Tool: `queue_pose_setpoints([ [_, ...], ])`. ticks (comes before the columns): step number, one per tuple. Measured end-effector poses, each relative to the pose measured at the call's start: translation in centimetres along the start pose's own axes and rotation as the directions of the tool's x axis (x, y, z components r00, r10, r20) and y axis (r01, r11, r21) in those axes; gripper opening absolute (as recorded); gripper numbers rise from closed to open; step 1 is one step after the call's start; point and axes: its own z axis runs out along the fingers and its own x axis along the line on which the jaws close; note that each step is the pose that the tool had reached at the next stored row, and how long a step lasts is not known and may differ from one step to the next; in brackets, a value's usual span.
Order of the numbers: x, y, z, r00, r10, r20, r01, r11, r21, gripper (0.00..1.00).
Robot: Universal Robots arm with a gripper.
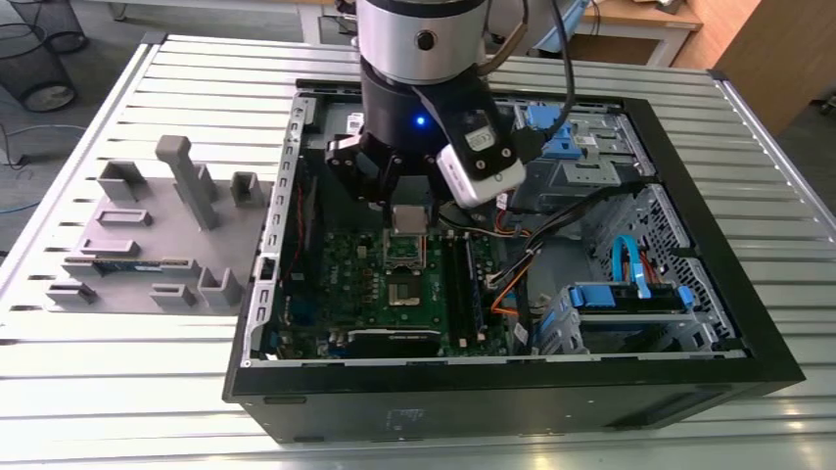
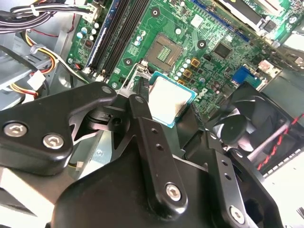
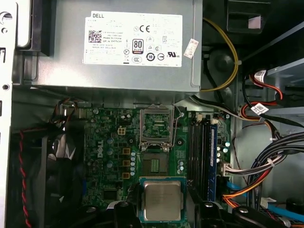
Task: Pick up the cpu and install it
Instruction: 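Place the cpu into insertion slot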
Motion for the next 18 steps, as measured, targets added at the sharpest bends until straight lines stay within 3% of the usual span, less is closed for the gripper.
queue_pose_setpoints([
  [5, 0.10, -0.02, 0.88, 1.0000, 0.000, 0.0010, 0.000, 1.0000, 0.0025, 0.47],
  [12, 0.11, -0.02, 0.94, 1.0000, 0.000, 0.0008, 0.000, 1.0000, 0.0035, 0.47],
  [13, 0.11, -0.02, 0.95, 1.0000, 0.000, -0.0019, 0.000, 1.0000, 0.0034, 0.47],
  [16, 0.10, -0.02, 0.95, 0.9998, 0.000, -0.0193, 0.000, 1.0000, 0.0031, 0.47],
  [18, 0.11, -0.02, 0.95, 0.9998, 0.001, -0.0205, -0.001, 1.0000, 0.0031, 0.47],
])
